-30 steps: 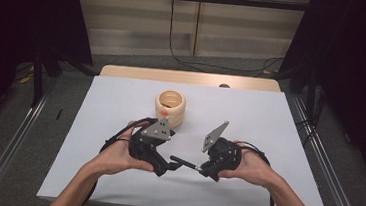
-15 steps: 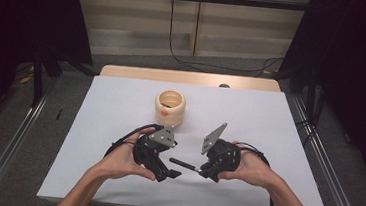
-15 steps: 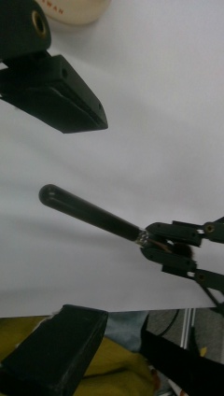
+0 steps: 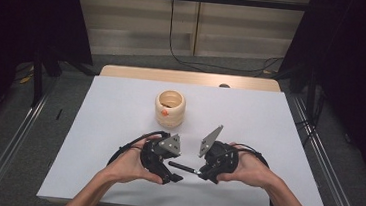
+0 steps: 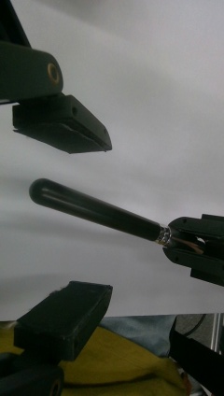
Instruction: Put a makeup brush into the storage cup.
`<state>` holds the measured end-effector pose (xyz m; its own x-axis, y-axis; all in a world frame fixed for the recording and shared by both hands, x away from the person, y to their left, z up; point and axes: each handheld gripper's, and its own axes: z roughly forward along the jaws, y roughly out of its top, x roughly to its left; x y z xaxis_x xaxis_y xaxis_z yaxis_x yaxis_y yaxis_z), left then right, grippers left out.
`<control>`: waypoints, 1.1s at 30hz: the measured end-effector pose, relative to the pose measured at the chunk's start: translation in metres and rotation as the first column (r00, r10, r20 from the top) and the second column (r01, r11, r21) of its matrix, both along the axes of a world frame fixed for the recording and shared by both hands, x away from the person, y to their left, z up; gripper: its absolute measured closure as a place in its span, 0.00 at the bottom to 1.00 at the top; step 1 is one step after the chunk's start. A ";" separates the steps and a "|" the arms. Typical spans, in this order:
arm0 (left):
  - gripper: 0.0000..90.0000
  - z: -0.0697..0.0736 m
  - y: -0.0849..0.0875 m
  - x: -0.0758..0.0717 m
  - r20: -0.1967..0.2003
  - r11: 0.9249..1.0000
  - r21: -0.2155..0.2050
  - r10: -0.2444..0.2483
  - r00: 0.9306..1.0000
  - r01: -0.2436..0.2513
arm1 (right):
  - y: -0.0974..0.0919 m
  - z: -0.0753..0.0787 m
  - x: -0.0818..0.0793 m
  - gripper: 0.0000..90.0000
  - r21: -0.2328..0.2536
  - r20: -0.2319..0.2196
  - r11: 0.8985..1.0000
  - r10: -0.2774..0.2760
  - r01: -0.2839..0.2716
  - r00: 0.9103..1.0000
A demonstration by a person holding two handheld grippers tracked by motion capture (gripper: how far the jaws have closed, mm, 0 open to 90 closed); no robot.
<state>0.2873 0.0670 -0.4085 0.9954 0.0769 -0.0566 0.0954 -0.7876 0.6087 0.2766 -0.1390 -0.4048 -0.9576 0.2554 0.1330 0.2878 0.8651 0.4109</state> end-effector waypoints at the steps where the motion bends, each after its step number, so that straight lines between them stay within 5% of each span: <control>1: 0.28 0.000 -0.001 0.000 -0.005 1.000 0.017 -0.013 1.000 0.013 | 0.001 0.000 0.000 0.87 0.002 0.004 1.000 0.004 -0.004 1.000; 8: 0.47 -0.002 -0.002 0.002 0.005 1.000 0.001 -0.008 1.000 0.008 | 0.003 -0.001 -0.001 0.87 -0.001 -0.002 1.000 0.014 -0.014 1.000; 12: 0.56 -0.003 -0.002 0.002 -0.020 1.000 0.007 -0.029 0.999 0.029 | 0.004 -0.002 0.000 0.87 0.003 0.001 1.000 0.015 -0.015 1.000; 17: 0.68 -0.006 -0.007 -0.001 -0.001 0.998 0.017 -0.065 0.998 0.065 | 0.005 -0.003 -0.001 0.87 0.005 0.001 1.000 0.025 -0.025 1.000; 24: 0.80 -0.008 -0.008 -0.002 -0.007 0.997 0.023 -0.079 0.997 0.079 | 0.007 -0.003 -0.003 0.87 0.007 -0.005 0.999 0.047 -0.047 0.999; 33: 0.82 -0.010 -0.008 -0.001 -0.009 0.995 0.023 -0.102 0.995 0.102 | 0.006 -0.002 -0.004 0.87 0.009 0.010 0.999 0.051 -0.051 0.999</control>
<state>0.2867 0.0588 -0.4183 0.9977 -0.0233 -0.0636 0.0187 -0.8076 0.5894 0.2722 -0.1326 -0.4064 -0.9708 0.2047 0.1254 0.2389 0.8745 0.4220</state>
